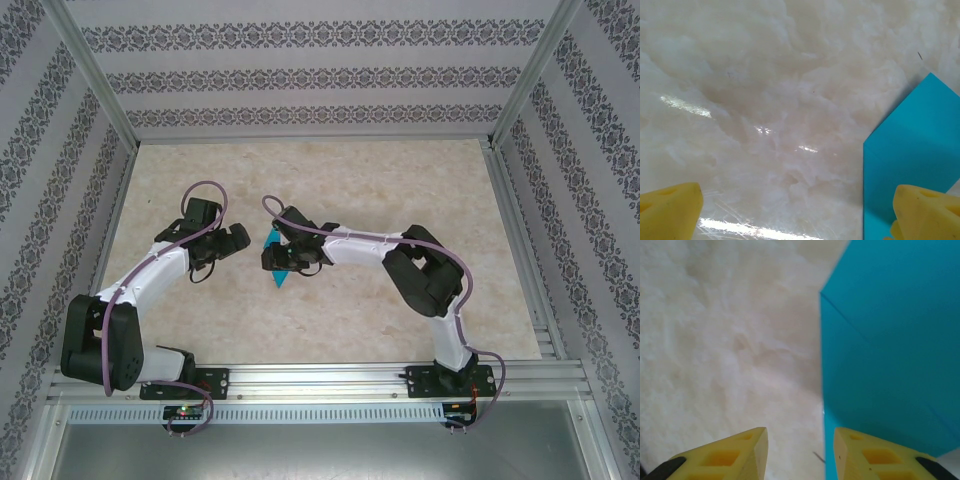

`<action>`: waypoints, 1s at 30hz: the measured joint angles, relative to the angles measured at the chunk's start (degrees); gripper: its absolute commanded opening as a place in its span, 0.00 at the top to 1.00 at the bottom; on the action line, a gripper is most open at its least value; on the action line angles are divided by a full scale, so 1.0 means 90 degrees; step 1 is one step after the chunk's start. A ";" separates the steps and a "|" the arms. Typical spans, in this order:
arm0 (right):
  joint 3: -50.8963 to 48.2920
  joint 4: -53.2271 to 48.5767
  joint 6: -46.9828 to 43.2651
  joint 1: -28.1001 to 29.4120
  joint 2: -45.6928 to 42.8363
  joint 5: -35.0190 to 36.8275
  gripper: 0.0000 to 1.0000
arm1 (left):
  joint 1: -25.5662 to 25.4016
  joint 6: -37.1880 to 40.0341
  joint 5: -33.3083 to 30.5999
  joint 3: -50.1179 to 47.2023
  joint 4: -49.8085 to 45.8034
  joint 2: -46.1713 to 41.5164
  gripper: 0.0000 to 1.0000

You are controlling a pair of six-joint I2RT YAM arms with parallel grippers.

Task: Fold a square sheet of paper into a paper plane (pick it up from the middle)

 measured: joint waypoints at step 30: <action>-0.0918 -0.1957 -0.2203 -0.1324 -0.2035 0.0590 0.56 | 0.0024 0.0053 0.1268 -0.0056 0.0646 0.0102 0.02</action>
